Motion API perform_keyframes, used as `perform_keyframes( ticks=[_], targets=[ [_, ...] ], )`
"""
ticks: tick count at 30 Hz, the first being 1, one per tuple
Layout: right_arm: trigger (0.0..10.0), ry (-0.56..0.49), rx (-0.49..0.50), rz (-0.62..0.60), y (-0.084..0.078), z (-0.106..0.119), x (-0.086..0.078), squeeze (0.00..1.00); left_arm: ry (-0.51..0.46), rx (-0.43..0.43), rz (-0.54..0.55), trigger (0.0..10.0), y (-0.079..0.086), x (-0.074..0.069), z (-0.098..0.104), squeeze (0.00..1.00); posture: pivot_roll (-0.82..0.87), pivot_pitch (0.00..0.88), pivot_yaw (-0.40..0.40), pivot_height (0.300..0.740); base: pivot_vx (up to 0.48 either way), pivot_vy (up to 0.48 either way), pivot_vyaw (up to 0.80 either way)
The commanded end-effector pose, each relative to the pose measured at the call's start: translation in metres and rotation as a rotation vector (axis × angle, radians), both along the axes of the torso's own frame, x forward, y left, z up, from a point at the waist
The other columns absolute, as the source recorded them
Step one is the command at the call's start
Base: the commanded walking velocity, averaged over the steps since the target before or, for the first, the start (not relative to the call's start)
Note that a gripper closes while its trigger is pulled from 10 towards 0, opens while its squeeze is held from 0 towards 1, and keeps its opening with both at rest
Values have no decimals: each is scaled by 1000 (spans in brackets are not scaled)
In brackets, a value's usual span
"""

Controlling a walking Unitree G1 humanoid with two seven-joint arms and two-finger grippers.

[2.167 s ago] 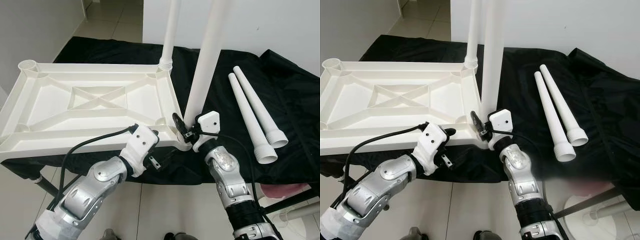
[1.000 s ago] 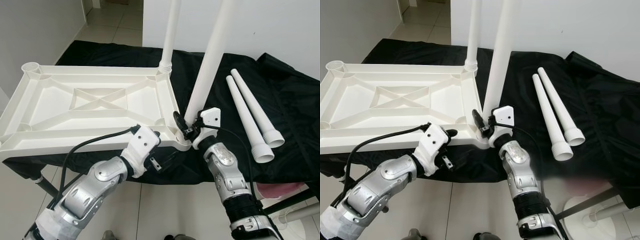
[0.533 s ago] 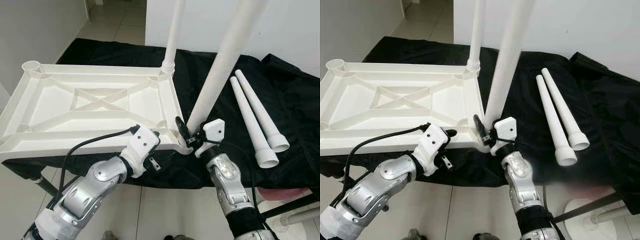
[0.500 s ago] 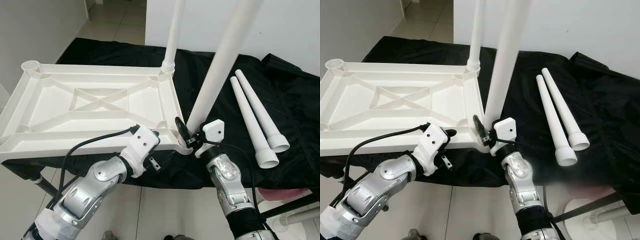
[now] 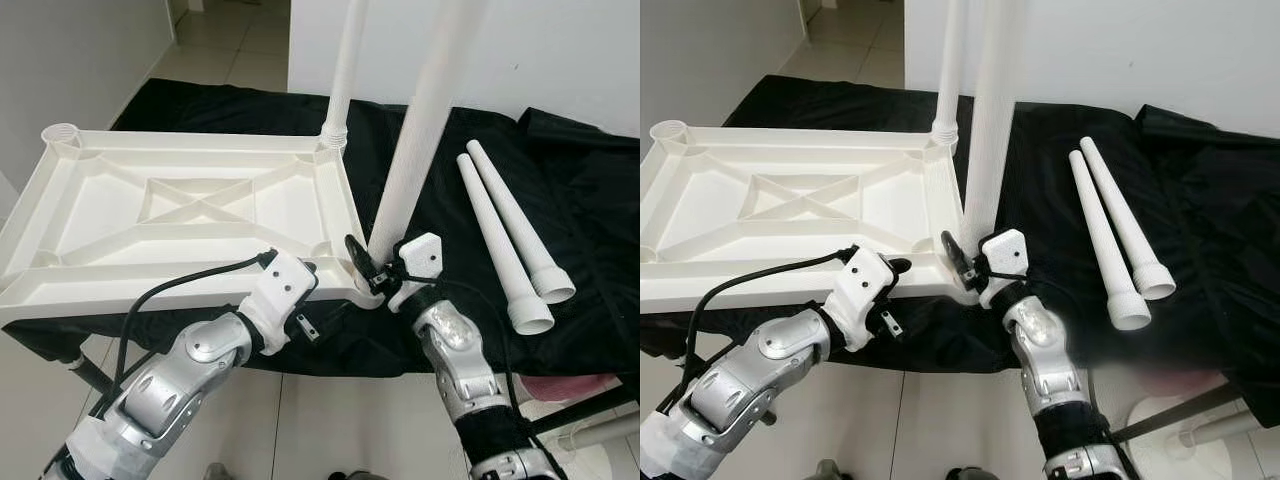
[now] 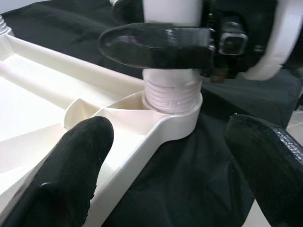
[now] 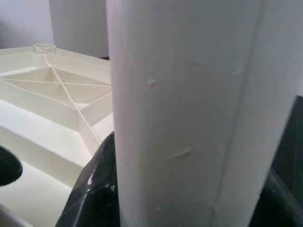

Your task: Building children table

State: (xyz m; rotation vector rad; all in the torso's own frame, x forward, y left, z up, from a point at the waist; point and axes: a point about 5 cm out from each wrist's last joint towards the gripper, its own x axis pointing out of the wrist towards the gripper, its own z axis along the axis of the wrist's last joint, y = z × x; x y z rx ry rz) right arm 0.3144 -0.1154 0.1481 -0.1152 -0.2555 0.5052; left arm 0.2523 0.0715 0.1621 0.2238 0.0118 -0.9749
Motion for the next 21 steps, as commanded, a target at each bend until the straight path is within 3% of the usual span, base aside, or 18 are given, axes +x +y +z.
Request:
perform_keyframes(
  ticks=[1, 14, 21],
  targets=[
    [10000, 171, -27, -34, -11, -31, -2, 0, 34, 26, -180, 10000, -6, -9, -2, 0, 43, 91, -47, 740, 0, 0, 0],
    [10000, 234, 26, -129, -23, -40, -1, 0, 33, 29, -177, 10000, -6, -10, -2, 0, 43, 94, -51, 740, 0, 0, 0],
    [10000, 125, 135, -111, -23, -20, -6, 0, 23, 32, -160, 10000, -2, -5, 0, 0, 43, 99, -47, 740, 0, 0, 0]
  ],
)
